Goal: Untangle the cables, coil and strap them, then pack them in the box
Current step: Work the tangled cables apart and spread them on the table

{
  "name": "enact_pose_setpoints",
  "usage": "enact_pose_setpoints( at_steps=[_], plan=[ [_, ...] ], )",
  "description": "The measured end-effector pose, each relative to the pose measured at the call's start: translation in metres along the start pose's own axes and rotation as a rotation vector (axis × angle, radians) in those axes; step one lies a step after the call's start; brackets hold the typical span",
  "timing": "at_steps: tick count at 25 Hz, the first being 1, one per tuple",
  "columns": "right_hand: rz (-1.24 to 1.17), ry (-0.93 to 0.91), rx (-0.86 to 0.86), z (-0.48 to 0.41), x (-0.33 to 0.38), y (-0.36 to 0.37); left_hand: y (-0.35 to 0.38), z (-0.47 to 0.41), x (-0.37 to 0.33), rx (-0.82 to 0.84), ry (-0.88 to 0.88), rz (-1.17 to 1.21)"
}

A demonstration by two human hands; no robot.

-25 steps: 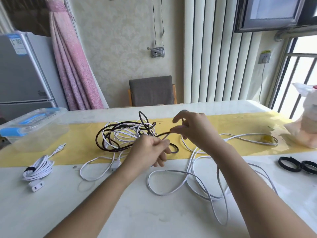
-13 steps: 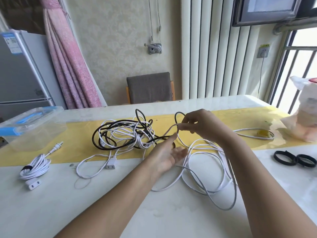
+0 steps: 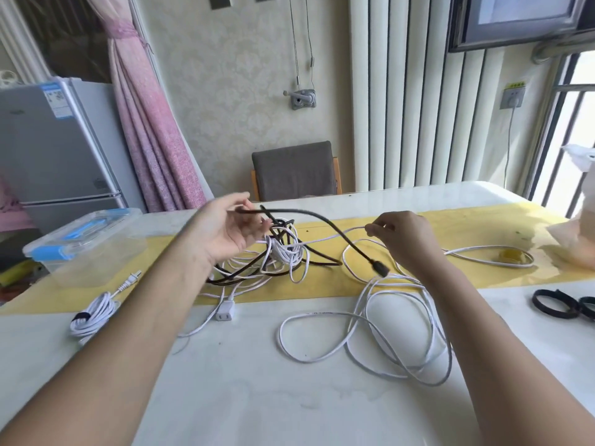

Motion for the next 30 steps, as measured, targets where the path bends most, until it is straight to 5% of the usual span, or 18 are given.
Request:
enact_pose_setpoints(
  at_steps=[5,10,15,20,26,30],
  plan=[
    [0.021,0.028,0.027,0.003,-0.002,0.008,0.009,0.021,-0.077,0.155,0.061,0.278],
    [0.008,-0.061,0.134,0.011,0.012,0.016,0.037,0.021,-0.097,0.195,0.047,-0.209],
    [0.048,-0.113,0.221,0.014,0.015,0.018,0.063,-0.014,-0.11,0.136,-0.021,0.234],
    [0.107,-0.172,0.29,0.023,0.026,0.033,0.083,-0.055,-0.099,0.122,0.03,0.266],
    [0.174,-0.153,0.248,0.021,0.024,0.035,0.074,-0.068,-0.037,0.199,-0.05,-0.156],
    [0.183,-0.186,0.141,0.02,0.028,0.025,0.025,-0.045,-0.028,0.07,0.249,-0.716]
  ],
)
Point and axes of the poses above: each hand's wrist, its own z-axis away from the middle knuckle, its own y-axis out of the palm, x = y × z, the point moved 7 cm from there along -z, towards the middle knuckle, and after that the axes turned 11 degrees about -x, right-handed, at the moved point
